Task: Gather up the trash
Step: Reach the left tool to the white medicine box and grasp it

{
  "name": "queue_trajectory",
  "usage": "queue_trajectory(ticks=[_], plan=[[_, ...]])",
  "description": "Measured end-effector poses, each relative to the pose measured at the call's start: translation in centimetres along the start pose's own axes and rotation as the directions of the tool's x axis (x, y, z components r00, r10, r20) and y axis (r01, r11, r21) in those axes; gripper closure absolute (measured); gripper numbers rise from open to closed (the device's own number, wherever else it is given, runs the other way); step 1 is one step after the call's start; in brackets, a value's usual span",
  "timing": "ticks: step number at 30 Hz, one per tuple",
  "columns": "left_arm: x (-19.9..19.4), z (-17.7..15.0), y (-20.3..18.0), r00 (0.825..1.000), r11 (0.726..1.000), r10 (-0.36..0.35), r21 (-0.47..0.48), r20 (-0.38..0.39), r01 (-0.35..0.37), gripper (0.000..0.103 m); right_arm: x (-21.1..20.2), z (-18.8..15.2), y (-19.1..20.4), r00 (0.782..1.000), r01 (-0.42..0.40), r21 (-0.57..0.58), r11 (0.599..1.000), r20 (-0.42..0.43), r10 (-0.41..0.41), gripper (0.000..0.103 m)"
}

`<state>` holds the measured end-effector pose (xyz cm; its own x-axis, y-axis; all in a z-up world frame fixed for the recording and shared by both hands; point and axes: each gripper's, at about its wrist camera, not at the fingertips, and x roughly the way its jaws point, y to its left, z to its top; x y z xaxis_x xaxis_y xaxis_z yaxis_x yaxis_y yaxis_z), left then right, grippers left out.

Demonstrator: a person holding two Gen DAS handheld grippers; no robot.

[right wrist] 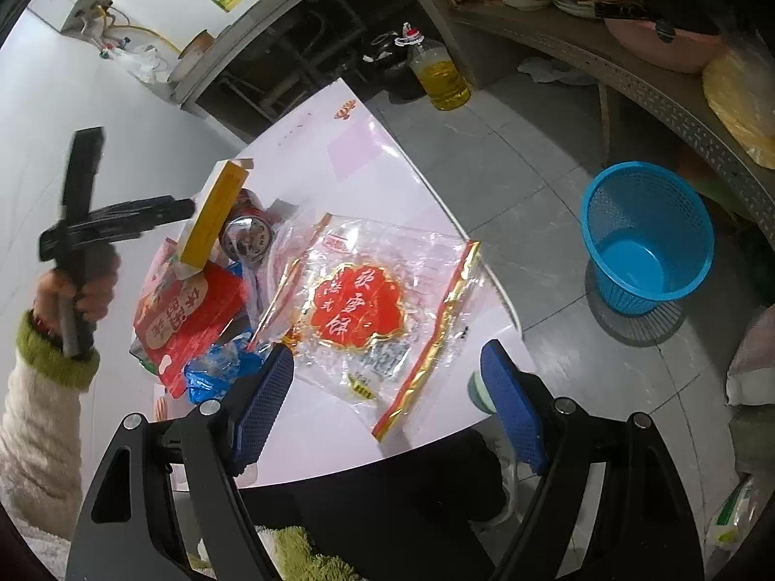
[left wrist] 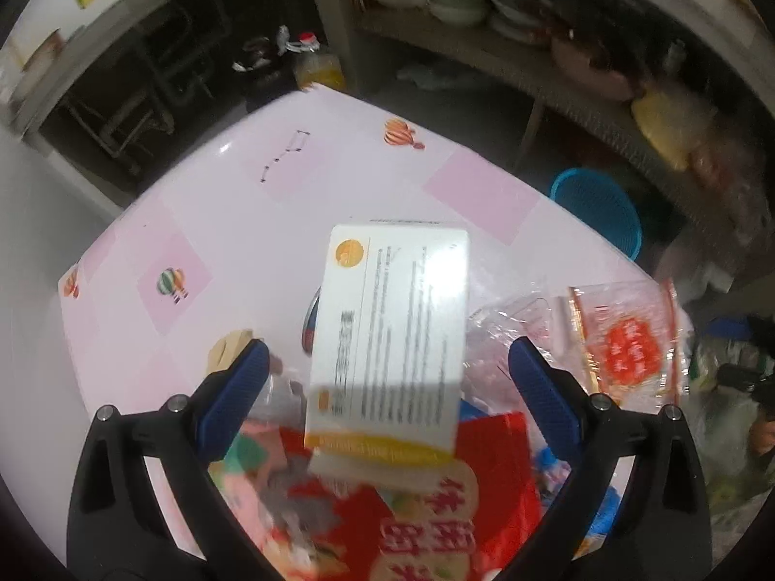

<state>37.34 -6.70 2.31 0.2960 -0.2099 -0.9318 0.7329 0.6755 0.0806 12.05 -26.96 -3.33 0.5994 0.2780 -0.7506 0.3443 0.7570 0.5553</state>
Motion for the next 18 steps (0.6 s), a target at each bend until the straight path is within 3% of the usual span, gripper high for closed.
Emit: queue_trajectory(ticks=[5, 10, 12, 13, 14, 18], plan=[[3.1, 1.2, 1.3, 0.996, 0.998, -0.058, -0.012, -0.063, 0.058, 0.007, 0.2, 0.6, 0.0, 1.0, 0.026, -0.02, 0.999, 0.0, -0.026, 0.025], [3.9, 0.7, 2.1, 0.987, 0.987, -0.139, -0.09, -0.083, 0.132, 0.009, 0.6, 1.0, 0.1, 1.0, 0.026, -0.029, 0.999, -0.005, -0.026, 0.025], [4.0, 0.7, 2.3, 0.986, 0.984, -0.151, -0.103, -0.074, 0.143, 0.016, 0.7, 1.1, 0.1, 1.0, 0.025, -0.031, 0.999, -0.008, -0.025, 0.025], [3.9, 0.6, 2.3, 0.986, 0.983, -0.155, -0.109, -0.068, 0.147, 0.029, 0.9, 1.2, 0.1, 1.0, 0.024, -0.032, 0.999, -0.01, -0.024, 0.025], [3.9, 0.6, 2.5, 0.984, 0.98, -0.165, -0.127, -0.069, 0.156, 0.032, 0.9, 1.3, 0.1, 1.0, 0.022, -0.032, 0.999, -0.011, -0.023, 0.025], [3.0, 0.4, 2.9, 0.983, 0.972, -0.176, -0.168, -0.046, 0.166, 0.032, 1.4, 1.4, -0.1, 1.0, 0.012, -0.02, 1.0, -0.022, -0.012, 0.025]])
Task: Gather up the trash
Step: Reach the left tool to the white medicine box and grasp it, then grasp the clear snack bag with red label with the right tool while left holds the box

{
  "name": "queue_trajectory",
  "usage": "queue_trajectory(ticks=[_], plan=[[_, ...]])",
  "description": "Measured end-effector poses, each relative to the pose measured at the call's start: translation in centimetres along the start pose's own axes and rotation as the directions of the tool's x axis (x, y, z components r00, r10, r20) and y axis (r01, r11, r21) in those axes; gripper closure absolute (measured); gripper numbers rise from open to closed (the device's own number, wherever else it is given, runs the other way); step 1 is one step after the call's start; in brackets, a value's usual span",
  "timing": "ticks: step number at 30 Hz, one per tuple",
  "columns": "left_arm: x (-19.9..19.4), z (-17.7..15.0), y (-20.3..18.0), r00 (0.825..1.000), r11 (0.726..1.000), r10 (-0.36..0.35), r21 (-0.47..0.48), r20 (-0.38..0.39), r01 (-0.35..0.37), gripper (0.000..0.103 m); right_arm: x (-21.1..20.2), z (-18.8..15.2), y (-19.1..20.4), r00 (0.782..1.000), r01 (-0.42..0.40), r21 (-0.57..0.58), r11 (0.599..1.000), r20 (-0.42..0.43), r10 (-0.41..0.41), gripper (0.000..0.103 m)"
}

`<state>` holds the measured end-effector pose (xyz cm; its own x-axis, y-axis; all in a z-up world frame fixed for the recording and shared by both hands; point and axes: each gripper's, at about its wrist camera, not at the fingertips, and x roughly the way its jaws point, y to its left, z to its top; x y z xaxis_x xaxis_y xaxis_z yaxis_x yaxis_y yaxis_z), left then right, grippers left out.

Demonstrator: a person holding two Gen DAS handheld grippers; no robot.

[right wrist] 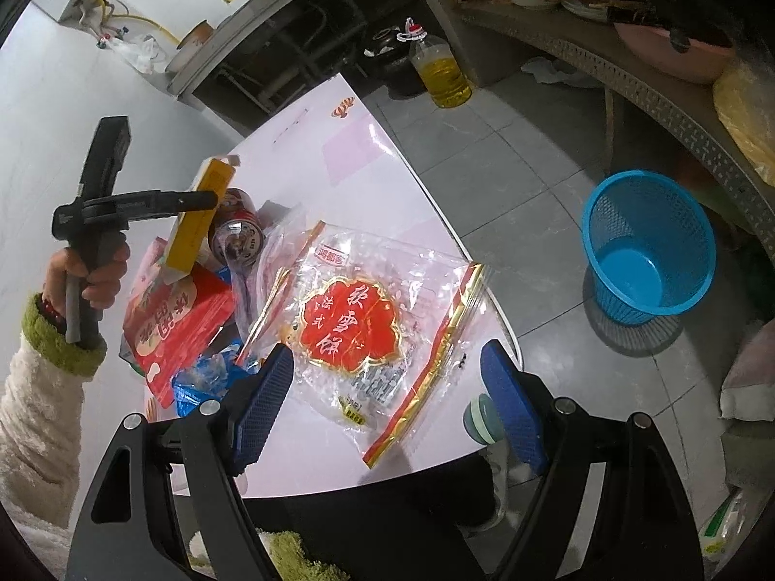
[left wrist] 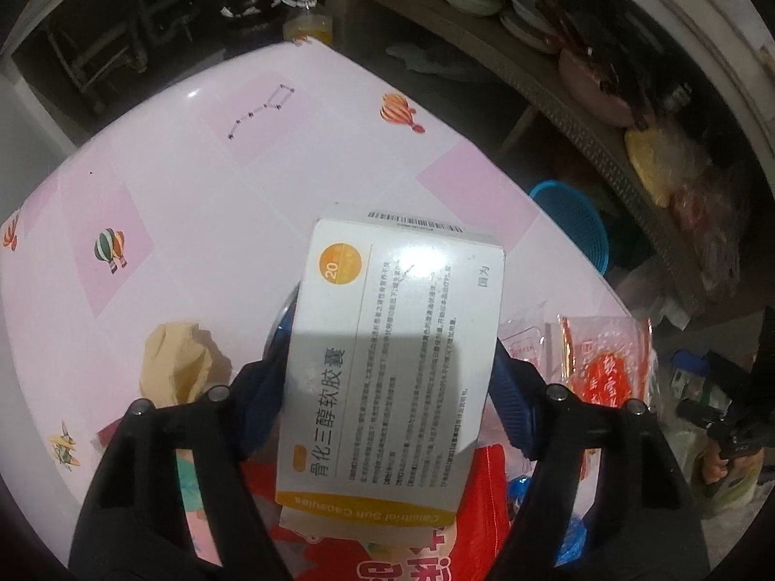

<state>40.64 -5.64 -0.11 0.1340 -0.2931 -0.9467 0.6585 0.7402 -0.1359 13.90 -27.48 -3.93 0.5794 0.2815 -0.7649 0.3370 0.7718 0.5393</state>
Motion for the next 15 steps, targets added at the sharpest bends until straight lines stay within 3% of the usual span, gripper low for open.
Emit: queue_trajectory(ticks=[3, 9, 15], plan=[[-1.1, -0.3, 0.0, 0.999, 1.0, 0.01, -0.014, 0.043, -0.009, 0.032, 0.5, -0.1, -0.4, 1.0, -0.014, 0.029, 0.999, -0.016, 0.014, 0.026], [-4.2, -1.2, -0.2, 0.99, 0.998, 0.033, -0.052, 0.134, -0.026, 0.033, 1.8, -0.3, -1.3, 0.997, -0.059, 0.107, 0.993, -0.043, 0.064, 0.04], [-9.5, -3.4, -0.7, 0.963, 0.994, 0.044, -0.107, 0.267, -0.016, 0.033, 4.1, -0.6, -2.1, 0.988, -0.123, 0.195, 0.973, -0.071, 0.139, 0.06]])
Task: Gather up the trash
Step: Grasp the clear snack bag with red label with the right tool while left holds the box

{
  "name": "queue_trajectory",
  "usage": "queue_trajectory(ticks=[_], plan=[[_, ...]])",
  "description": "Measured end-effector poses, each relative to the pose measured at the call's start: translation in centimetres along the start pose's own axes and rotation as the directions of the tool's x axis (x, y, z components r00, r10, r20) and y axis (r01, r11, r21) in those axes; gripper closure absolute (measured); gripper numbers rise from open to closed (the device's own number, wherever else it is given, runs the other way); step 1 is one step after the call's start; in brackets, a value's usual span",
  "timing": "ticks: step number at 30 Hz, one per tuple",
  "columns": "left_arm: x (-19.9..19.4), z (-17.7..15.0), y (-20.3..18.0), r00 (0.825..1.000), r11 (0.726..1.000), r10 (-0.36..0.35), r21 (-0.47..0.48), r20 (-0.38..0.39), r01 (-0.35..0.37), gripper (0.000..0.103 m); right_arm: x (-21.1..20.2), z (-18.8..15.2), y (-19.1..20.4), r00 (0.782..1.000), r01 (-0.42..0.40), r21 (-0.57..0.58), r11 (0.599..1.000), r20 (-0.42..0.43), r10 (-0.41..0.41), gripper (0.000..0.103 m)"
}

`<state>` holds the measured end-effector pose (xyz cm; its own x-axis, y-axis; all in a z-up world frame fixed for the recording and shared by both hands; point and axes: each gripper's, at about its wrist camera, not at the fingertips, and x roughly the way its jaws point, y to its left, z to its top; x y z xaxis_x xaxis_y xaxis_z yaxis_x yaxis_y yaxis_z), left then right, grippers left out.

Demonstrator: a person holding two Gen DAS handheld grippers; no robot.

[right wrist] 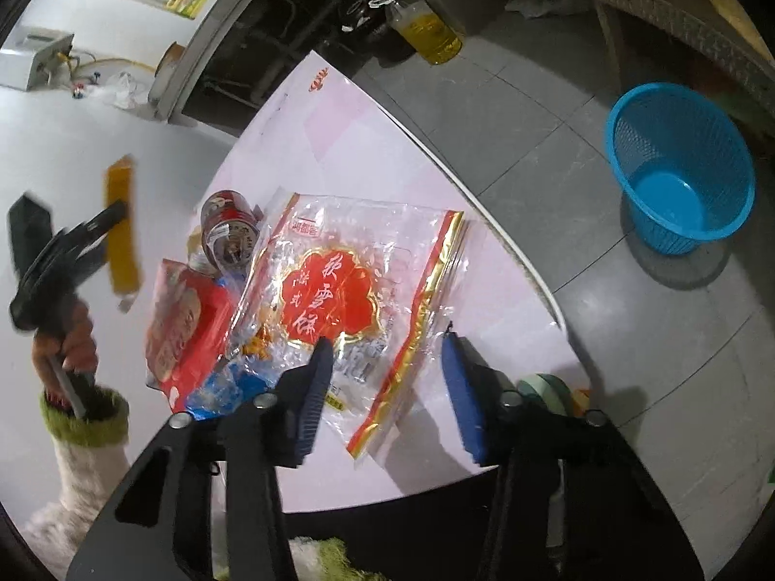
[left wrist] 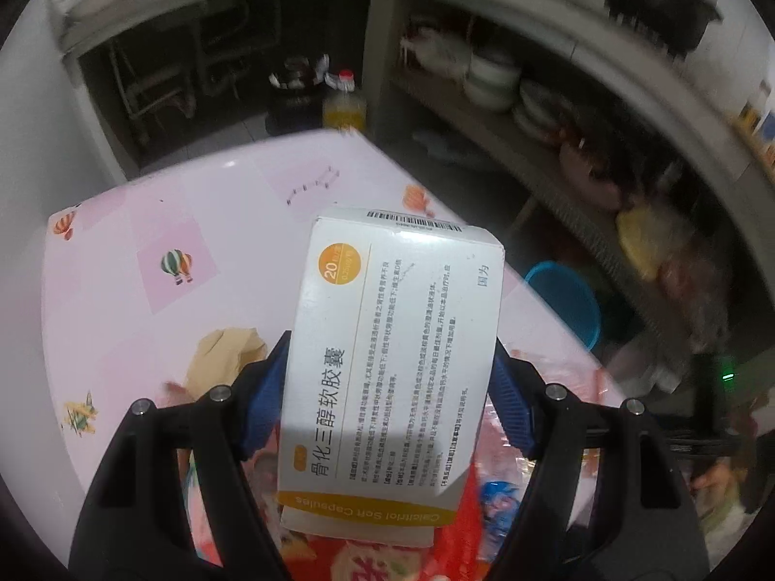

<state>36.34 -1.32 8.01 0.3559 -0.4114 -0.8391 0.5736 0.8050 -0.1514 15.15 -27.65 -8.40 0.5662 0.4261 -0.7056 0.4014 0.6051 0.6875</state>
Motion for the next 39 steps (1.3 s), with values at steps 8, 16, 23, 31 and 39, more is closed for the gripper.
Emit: queue_trajectory(ticks=[8, 16, 23, 31, 39], plan=[[-6.4, -3.6, -1.5, 0.99, 0.998, 0.002, -0.069, 0.141, 0.008, 0.033, -1.0, -0.1, 2.4, 0.995, 0.1, -0.127, 0.987, 0.033, -0.096, 0.06], [-9.9, -7.4, -2.6, 0.975, 0.988, -0.02, -0.147, 0.22, 0.053, 0.033, -3.0, 2.4, 5.1, 0.986, 0.161, -0.369, 0.915, 0.104, -0.132, 0.027], [-10.7, -10.3, -3.5, 0.971, 0.978, -0.056, -0.182, 0.232, 0.1, 0.033, 3.2, 5.3, 4.7, 0.962, 0.265, -0.529, 0.806, 0.085, -0.26, 0.023], [-10.1, -12.3, -3.8, 0.978, 0.976, -0.05, -0.196, 0.203, 0.091, 0.033, 4.2, 4.3, 2.7, 0.965, 0.243, -0.495, 0.834, 0.038, -0.259, 0.031], [-9.3, -12.2, -4.5, 0.977, 0.979, -0.07, -0.173, 0.2, 0.105, 0.033, 0.5, 3.3, 0.5, 0.955, 0.297, -0.397, 0.868, 0.11, -0.277, 0.07]])
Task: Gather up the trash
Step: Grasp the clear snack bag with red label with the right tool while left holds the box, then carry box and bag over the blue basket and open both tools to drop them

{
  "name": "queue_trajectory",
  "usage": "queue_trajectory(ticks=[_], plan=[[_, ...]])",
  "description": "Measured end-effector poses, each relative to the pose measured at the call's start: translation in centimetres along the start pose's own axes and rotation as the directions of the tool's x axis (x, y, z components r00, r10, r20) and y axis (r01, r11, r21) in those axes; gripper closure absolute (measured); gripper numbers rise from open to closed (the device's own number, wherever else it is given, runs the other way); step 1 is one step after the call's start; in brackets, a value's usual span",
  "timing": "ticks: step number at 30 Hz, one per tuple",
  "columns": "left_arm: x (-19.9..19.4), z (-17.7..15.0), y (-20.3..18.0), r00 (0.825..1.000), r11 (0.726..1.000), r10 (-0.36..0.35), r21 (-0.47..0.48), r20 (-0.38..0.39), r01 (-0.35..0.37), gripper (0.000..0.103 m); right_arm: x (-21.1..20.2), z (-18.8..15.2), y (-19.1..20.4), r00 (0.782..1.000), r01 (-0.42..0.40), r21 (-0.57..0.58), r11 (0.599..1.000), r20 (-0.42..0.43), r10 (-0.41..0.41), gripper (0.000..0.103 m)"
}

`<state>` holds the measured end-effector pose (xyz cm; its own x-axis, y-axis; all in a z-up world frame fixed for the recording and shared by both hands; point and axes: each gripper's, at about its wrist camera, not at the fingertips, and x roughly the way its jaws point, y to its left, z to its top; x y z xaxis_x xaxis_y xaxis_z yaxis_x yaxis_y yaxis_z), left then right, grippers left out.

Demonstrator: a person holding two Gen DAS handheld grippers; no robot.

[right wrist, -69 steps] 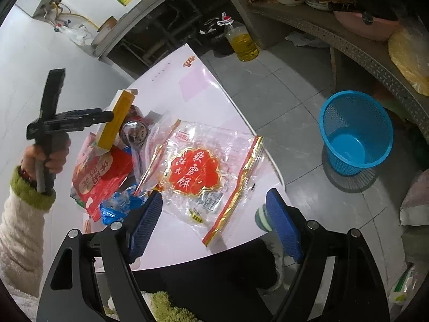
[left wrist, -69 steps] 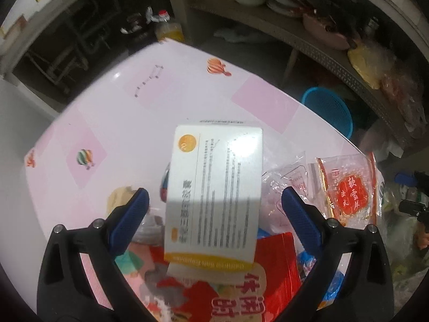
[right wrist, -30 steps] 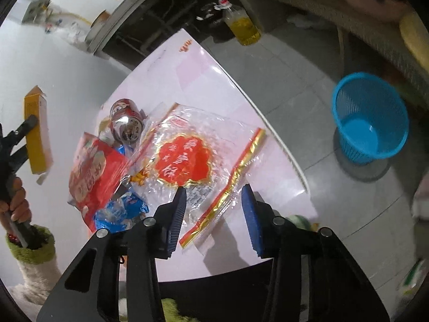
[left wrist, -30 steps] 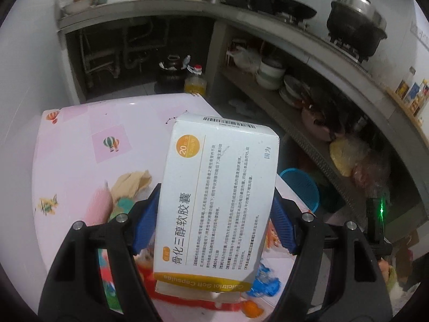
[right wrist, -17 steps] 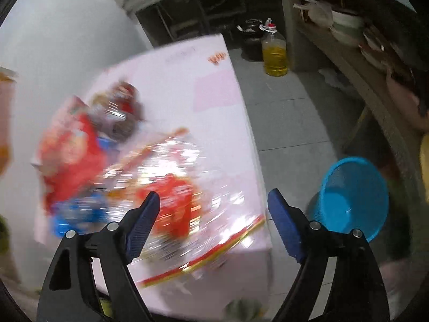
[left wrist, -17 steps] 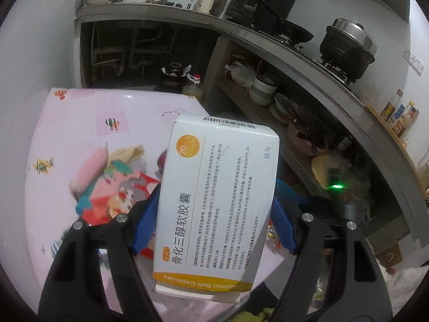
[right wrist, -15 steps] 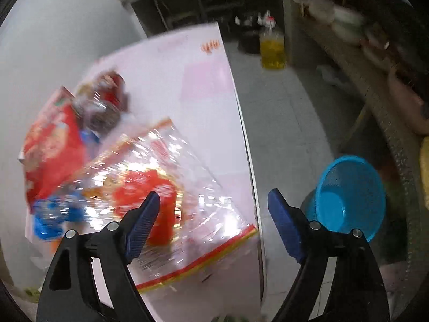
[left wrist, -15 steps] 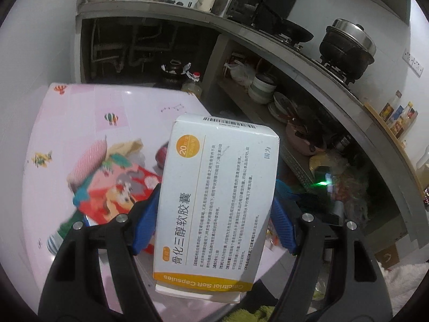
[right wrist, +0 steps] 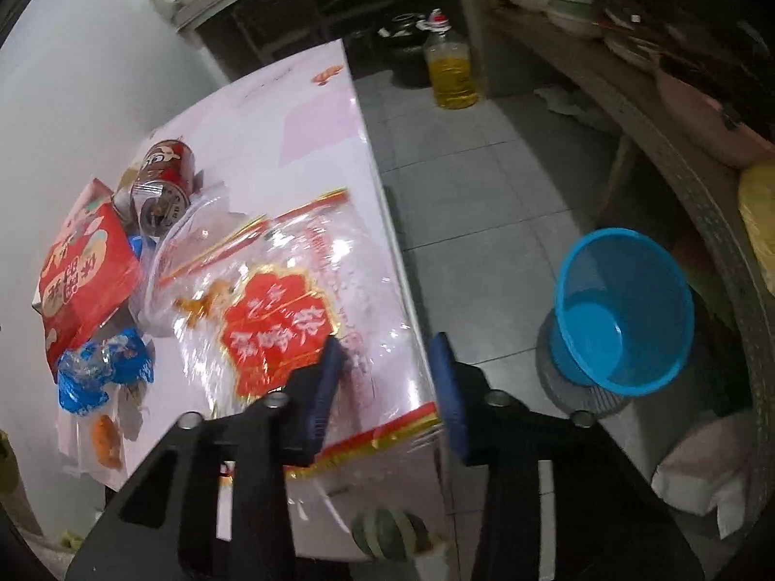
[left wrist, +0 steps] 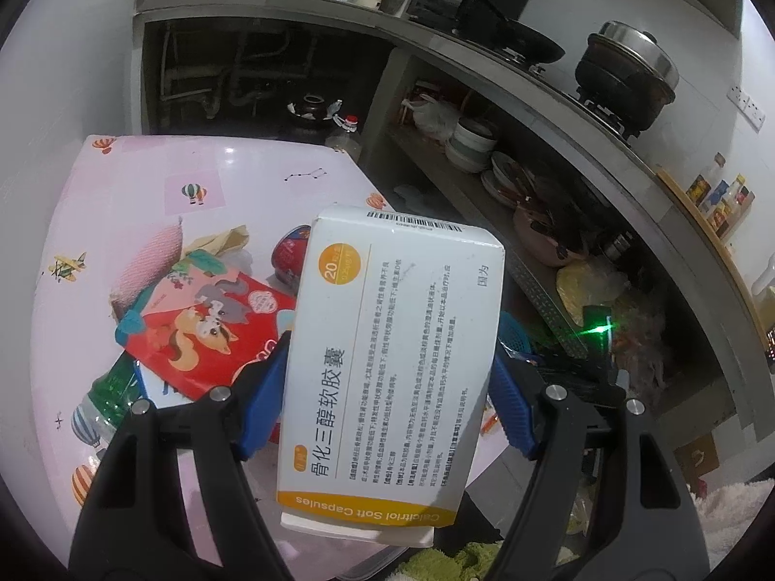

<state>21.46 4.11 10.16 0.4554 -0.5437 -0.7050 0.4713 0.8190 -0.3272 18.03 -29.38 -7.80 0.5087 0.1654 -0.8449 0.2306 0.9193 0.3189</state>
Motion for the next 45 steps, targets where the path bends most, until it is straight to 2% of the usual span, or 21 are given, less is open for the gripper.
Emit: queue_trajectory(ticks=[5, 10, 15, 21, 24, 27, 31, 35, 40, 45], plan=[[0.7, 0.3, -0.6, 1.0, 1.0, -0.015, 0.011, -0.01, 0.015, 0.033, -1.5, -1.3, -0.5, 1.0, 0.013, 0.047, 0.999, 0.027, -0.015, 0.084], [2.0, 0.8, -2.0, 0.999, 0.998, -0.037, 0.04, -0.025, 0.038, 0.033, -3.7, -2.9, -1.8, 0.994, -0.086, 0.148, 0.985, 0.084, 0.074, 0.096], [3.9, 1.0, -4.0, 0.997, 0.994, -0.062, 0.082, -0.052, 0.066, 0.033, -5.3, -4.3, -3.6, 0.973, -0.194, 0.251, 0.948, 0.173, 0.153, 0.098], [7.4, 1.3, -7.7, 0.987, 0.983, -0.106, 0.139, -0.117, 0.122, 0.033, -7.2, -7.0, -6.9, 0.929, -0.319, 0.359, 0.877, 0.304, 0.214, 0.099], [9.5, 1.8, -10.4, 0.98, 0.973, -0.128, 0.172, -0.149, 0.153, 0.033, -8.1, -8.2, -8.8, 0.911, -0.351, 0.409, 0.842, 0.358, 0.206, 0.1], [11.6, 2.1, -12.9, 0.971, 0.963, -0.153, 0.194, -0.186, 0.189, 0.033, -9.5, -9.0, -10.4, 0.904, -0.338, 0.437, 0.834, 0.398, 0.159, 0.1], [15.6, 2.6, -16.8, 0.947, 0.952, -0.173, 0.2, -0.27, 0.231, 0.033, -11.3, -9.5, -12.9, 0.891, -0.31, 0.472, 0.825, 0.447, 0.079, 0.1], [21.4, 3.3, -21.0, 0.91, 0.947, -0.177, 0.187, -0.375, 0.261, 0.033, -10.7, -10.0, -16.1, 0.889, -0.284, 0.54, 0.792, 0.457, 0.007, 0.1], [29.3, 2.3, -25.7, 0.874, 0.944, -0.085, 0.242, -0.478, 0.225, 0.033, -8.4, -10.4, -20.1, 0.903, -0.238, 0.635, 0.735, 0.423, -0.073, 0.1], [37.7, 0.4, -28.4, 0.817, 0.942, -0.006, 0.271, -0.577, 0.198, 0.033, -4.5, -10.2, -23.8, 0.924, -0.175, 0.721, 0.67, 0.355, -0.14, 0.1]])
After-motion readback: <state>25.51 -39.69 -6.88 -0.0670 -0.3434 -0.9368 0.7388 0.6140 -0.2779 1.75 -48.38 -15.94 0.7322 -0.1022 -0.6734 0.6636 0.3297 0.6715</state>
